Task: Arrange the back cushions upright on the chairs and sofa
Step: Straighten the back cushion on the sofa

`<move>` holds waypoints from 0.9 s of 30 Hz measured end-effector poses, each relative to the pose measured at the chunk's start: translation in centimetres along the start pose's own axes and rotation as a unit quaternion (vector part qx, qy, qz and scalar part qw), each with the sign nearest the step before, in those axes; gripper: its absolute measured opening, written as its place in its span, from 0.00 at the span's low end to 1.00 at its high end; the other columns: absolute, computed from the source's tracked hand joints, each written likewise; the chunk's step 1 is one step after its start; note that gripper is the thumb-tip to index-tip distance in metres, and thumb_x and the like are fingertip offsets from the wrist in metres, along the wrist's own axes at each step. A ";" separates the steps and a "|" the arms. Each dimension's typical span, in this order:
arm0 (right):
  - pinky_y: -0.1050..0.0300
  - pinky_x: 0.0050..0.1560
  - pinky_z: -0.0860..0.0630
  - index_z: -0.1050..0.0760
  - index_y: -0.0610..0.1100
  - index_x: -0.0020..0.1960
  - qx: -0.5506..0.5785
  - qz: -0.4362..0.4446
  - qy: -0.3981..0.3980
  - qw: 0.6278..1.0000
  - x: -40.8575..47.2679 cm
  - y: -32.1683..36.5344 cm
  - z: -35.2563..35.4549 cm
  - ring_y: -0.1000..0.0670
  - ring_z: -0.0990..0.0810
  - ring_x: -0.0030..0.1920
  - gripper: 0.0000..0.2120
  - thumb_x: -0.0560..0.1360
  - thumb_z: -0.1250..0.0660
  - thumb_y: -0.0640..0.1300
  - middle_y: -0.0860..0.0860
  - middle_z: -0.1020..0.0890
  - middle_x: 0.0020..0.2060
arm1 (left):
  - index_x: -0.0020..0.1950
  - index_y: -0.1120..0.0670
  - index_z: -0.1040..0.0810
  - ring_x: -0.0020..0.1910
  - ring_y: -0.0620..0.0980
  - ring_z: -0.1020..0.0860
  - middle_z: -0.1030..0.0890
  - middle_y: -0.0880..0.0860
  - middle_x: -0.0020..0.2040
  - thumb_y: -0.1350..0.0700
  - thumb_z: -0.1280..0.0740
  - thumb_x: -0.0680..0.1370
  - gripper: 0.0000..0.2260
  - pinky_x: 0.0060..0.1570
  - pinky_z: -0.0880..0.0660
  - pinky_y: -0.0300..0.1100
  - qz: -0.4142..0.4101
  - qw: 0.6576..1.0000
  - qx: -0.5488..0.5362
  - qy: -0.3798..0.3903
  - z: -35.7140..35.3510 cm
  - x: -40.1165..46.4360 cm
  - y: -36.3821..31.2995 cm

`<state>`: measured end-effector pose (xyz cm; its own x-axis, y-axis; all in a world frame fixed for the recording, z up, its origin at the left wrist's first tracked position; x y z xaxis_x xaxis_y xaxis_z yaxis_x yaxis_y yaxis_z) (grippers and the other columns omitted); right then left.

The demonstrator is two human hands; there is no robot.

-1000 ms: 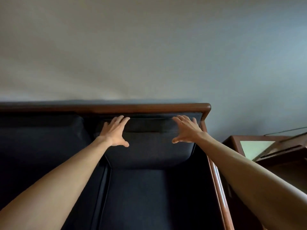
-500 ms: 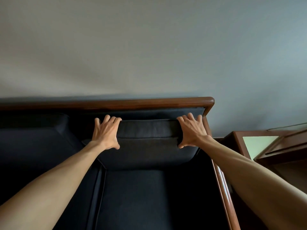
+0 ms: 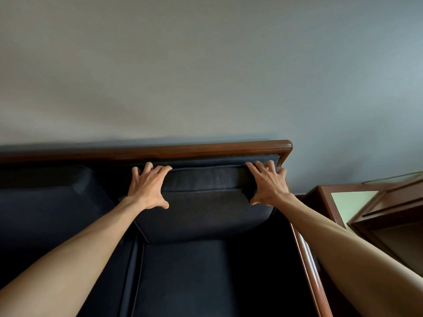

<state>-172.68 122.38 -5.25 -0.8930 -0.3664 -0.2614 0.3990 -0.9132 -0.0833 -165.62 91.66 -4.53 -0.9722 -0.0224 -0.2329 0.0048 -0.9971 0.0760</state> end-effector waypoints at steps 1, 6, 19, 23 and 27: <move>0.32 0.64 0.36 0.54 0.52 0.78 -0.003 -0.004 0.003 1.000 0.2 -0.1 -0.3 0.42 0.43 0.71 0.60 0.57 0.23 0.64 0.49 0.41 0.75 | 0.77 0.47 0.44 0.69 0.53 0.38 0.32 0.46 0.73 0.36 0.22 0.56 0.55 0.62 0.38 0.56 -0.001 1.000 -0.009 0.008 -0.2 0.3 0.1; 0.30 0.66 0.37 0.60 0.52 0.79 -0.004 -0.019 0.017 1.000 0.9 -0.5 -1.1 0.41 0.47 0.75 0.61 0.61 0.23 0.63 0.49 0.47 0.77 | 0.80 0.48 0.50 0.72 0.55 0.40 0.42 0.48 0.78 0.38 0.22 0.60 0.57 0.68 0.38 0.57 -0.020 0.999 -0.035 0.003 -1.1 0.7 -0.2; 0.26 0.70 0.45 0.63 0.48 0.79 -0.016 -0.046 0.053 0.997 -0.3 1.4 -0.7 0.38 0.50 0.76 0.60 0.64 0.23 0.56 0.44 0.53 0.78 | 0.80 0.49 0.53 0.77 0.57 0.46 0.48 0.53 0.80 0.35 0.28 0.68 0.50 0.75 0.46 0.58 -0.051 0.997 -0.058 -0.030 -2.9 -0.9 0.9; 0.21 0.68 0.50 0.64 0.48 0.79 -0.018 -0.047 0.067 0.996 -0.8 2.8 -0.3 0.38 0.52 0.77 0.61 0.63 0.24 0.58 0.43 0.55 0.78 | 0.80 0.48 0.52 0.78 0.55 0.48 0.50 0.52 0.80 0.36 0.28 0.68 0.49 0.75 0.47 0.58 -0.044 0.996 -0.076 -0.020 -2.6 -1.1 1.1; 0.21 0.67 0.52 0.61 0.49 0.79 0.005 -0.024 0.057 0.998 -1.2 5.3 1.4 0.38 0.54 0.78 0.58 0.63 0.27 0.63 0.43 0.56 0.79 | 0.79 0.47 0.47 0.78 0.53 0.47 0.47 0.51 0.80 0.32 0.29 0.66 0.48 0.75 0.47 0.58 -0.044 0.993 -0.109 -0.021 -1.1 -1.7 1.1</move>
<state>-169.76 117.77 -4.03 -0.8810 -0.3000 -0.3659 0.3542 -0.9309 -0.0893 -163.73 90.49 -5.11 -0.9800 0.0647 -0.1882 -0.0350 -0.9870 -0.1566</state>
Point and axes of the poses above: each hand's wrist, its own x-axis towards the middle knuckle, its own z-axis out of the back of the hand, y = z × x, the point moved 8 cm from there along x, towards the middle knuckle
